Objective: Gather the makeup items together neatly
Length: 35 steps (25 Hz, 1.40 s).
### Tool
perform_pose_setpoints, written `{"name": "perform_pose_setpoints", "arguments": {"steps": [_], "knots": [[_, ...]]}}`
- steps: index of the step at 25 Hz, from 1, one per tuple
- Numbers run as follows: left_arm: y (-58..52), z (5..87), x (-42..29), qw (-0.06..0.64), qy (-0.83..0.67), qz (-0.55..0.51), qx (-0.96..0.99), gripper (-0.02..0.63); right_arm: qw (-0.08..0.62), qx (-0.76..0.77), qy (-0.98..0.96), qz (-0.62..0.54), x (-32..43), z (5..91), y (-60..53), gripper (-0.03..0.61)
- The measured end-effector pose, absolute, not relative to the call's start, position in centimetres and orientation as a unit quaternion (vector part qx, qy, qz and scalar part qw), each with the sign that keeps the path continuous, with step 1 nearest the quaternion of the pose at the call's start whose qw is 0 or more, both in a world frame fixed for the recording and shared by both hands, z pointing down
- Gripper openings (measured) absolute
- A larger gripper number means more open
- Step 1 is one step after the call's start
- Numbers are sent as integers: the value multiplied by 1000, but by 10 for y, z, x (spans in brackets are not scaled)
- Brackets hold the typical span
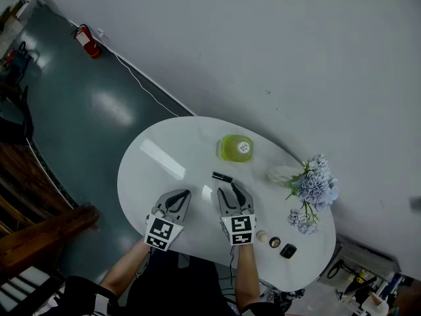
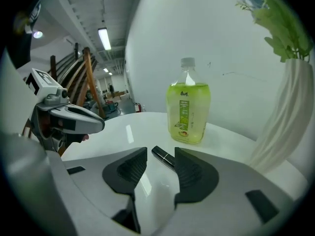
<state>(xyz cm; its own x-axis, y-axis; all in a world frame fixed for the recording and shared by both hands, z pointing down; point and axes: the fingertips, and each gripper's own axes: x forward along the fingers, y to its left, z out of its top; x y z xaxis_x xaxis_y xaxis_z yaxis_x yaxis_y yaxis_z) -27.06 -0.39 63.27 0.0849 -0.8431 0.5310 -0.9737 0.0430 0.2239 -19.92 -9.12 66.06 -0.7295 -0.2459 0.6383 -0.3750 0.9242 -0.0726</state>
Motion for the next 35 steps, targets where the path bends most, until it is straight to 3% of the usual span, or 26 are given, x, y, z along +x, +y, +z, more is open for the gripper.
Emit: {"name": "perform_pose_setpoints", "arguments": {"steps": [5,22,26,31,35], "knots": [[0,637,-285,288,-674,113,671,20,352,138,-921,91,-218,676,-96,234],[1,644,-306,300,-684,107,656,20,429,119,-894,46,-230,713,-107,242],[1,645,-307,301,-684,106,656,20,441,119,-888,48,-229,716,-106,234],[0,646,-310,302,-684,106,656,20,458,123,-879,43,-227,719,-106,139],[1,646,-311,302,-683,106,656,20,464,118,-876,47,-228,722,-103,123]]}}
